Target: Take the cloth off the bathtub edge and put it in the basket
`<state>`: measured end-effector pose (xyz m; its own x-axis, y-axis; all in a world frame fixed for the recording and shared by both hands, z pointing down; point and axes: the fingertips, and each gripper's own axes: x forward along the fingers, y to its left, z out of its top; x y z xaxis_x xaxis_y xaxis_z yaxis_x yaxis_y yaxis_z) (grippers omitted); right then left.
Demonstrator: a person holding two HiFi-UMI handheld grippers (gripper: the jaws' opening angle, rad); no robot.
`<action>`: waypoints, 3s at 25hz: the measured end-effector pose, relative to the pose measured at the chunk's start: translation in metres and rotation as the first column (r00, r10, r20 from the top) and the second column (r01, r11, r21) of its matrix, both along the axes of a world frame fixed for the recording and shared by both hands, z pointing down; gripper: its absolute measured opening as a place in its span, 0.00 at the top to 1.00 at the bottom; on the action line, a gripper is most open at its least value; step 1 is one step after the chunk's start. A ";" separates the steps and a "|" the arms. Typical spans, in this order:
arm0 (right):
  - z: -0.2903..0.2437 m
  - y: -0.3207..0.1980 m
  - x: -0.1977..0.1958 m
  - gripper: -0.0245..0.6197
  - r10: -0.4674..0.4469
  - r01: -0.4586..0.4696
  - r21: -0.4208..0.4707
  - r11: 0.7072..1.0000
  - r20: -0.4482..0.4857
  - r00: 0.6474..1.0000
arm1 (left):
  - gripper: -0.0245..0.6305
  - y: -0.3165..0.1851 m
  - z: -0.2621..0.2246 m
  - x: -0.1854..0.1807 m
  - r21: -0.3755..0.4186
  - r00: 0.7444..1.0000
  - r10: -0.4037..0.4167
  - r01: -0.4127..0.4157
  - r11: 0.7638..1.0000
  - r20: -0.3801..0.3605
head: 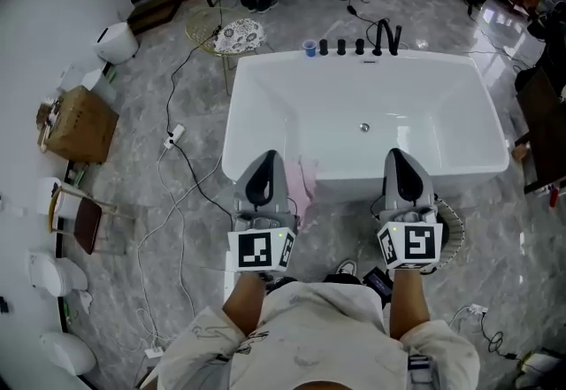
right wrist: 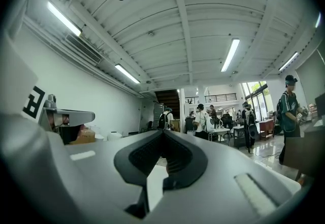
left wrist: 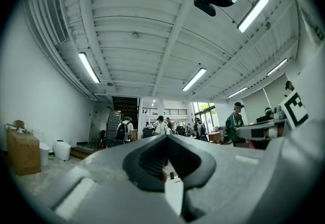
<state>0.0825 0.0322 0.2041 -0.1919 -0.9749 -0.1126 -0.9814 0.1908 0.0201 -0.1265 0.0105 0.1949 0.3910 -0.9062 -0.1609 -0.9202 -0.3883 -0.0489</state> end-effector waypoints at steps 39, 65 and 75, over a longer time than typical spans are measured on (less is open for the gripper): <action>0.016 -0.213 -0.154 0.96 -0.002 -0.001 -0.039 0.999 -0.061 0.998 | 0.96 -0.217 0.029 -0.120 -0.037 0.997 0.064 -0.066 0.997 -0.041; 0.243 -0.239 -0.207 0.95 -0.317 0.259 -0.442 0.859 -0.061 0.947 | 0.96 -0.215 0.139 -0.134 -0.104 0.999 -0.026 0.029 0.994 0.030; 0.393 -0.219 -0.258 0.62 -0.558 0.372 -0.709 0.599 -0.037 0.829 | 0.96 -0.211 0.206 -0.161 -0.221 0.995 -0.093 0.096 0.971 0.024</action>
<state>-0.1760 -0.1866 0.5974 -0.5687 -0.5418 0.6190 -0.7340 0.6739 -0.0845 -0.2872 -0.2006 0.4005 0.3028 -0.9516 0.0526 -0.9531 -0.3024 0.0157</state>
